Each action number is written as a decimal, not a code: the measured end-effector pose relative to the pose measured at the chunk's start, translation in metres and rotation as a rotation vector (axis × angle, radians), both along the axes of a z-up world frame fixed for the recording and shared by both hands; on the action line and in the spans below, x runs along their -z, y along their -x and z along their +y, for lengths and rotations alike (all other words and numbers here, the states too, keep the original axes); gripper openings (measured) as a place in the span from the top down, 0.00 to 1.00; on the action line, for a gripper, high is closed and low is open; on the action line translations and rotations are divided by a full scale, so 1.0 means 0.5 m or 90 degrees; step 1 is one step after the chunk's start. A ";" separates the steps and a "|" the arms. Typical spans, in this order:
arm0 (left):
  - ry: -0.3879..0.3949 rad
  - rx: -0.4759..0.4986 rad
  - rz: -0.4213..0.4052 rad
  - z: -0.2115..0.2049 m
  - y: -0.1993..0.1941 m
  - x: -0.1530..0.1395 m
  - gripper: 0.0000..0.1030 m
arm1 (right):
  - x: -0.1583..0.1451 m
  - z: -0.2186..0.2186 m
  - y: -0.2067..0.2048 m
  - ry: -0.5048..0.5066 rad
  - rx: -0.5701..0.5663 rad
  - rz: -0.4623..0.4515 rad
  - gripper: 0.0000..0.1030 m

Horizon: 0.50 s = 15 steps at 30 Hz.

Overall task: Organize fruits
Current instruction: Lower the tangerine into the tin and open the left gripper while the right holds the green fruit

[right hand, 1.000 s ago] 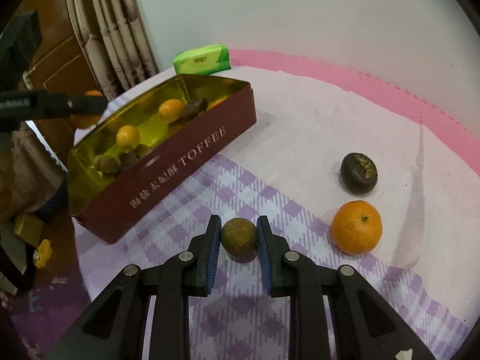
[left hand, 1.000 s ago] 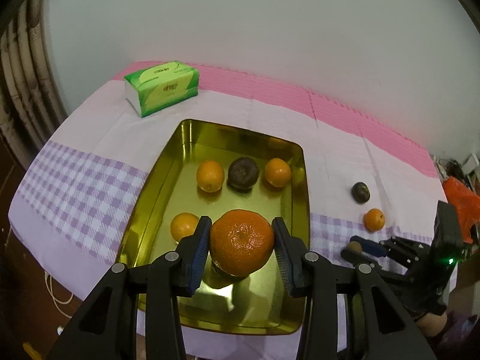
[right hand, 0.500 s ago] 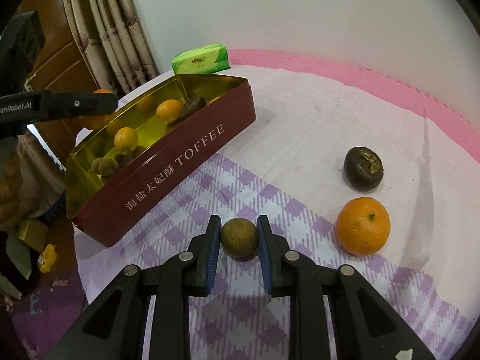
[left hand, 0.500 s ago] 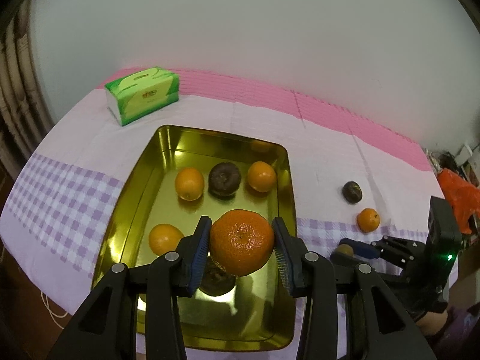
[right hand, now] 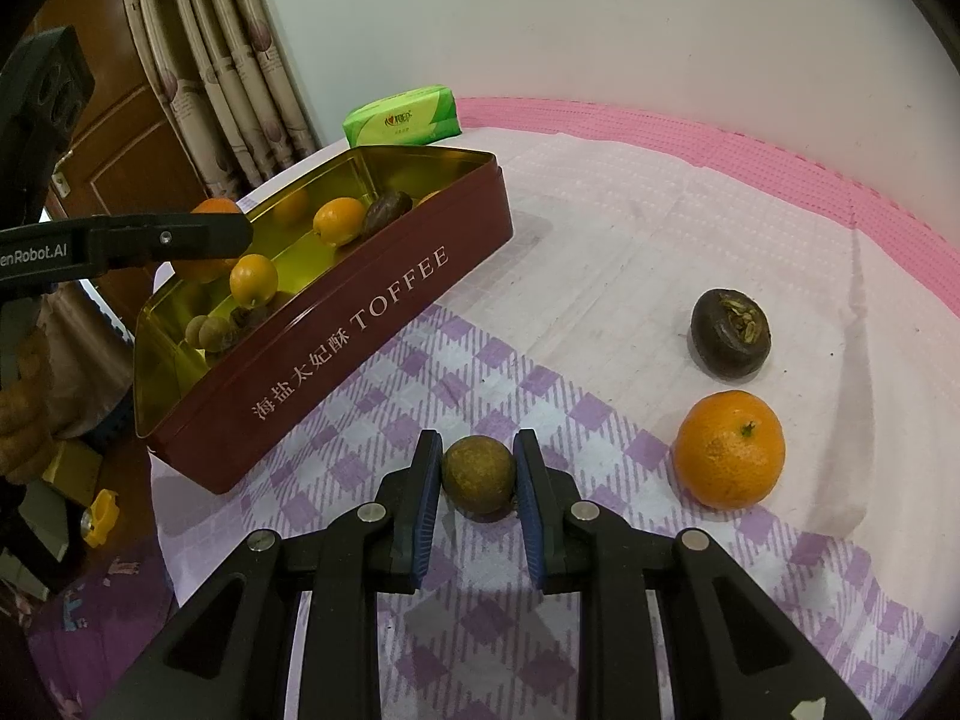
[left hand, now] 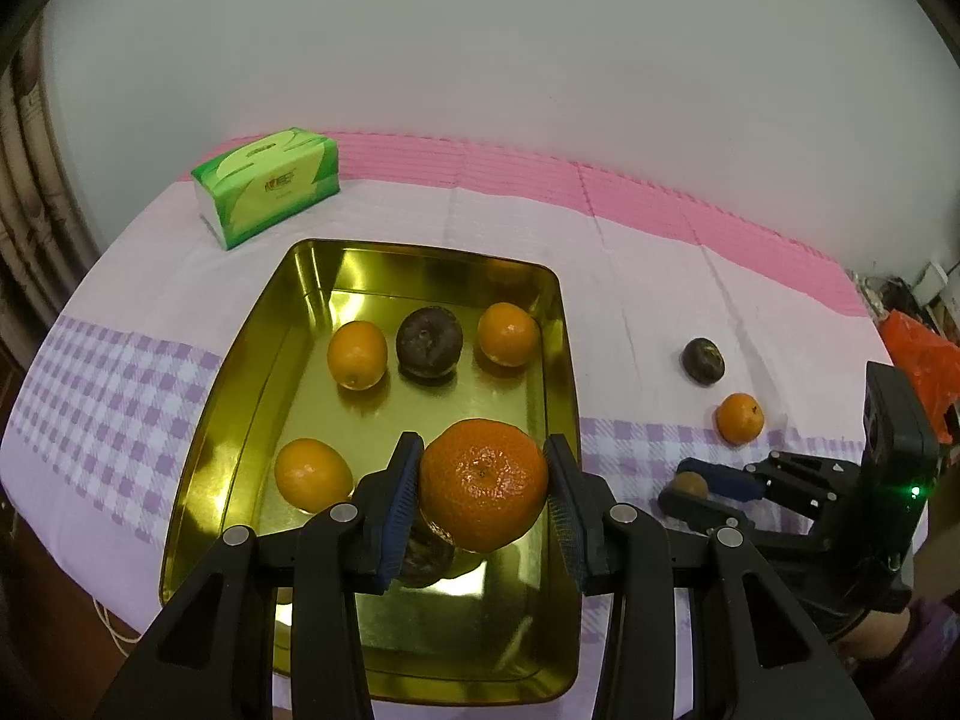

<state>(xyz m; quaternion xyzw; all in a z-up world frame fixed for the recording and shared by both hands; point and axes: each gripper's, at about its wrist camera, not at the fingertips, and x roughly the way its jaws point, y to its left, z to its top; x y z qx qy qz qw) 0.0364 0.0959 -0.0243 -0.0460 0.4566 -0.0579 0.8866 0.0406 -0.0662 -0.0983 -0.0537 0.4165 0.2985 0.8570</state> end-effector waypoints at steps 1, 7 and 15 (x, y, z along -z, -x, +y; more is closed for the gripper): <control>-0.002 0.002 0.002 -0.002 0.000 0.001 0.59 | 0.000 0.000 0.000 0.000 0.000 0.000 0.79; -0.005 0.008 0.011 -0.008 -0.003 0.009 0.59 | 0.000 0.000 0.000 0.001 0.000 -0.001 0.79; -0.014 0.015 0.017 -0.016 -0.005 0.015 0.59 | 0.000 0.000 0.000 0.001 0.000 -0.001 0.78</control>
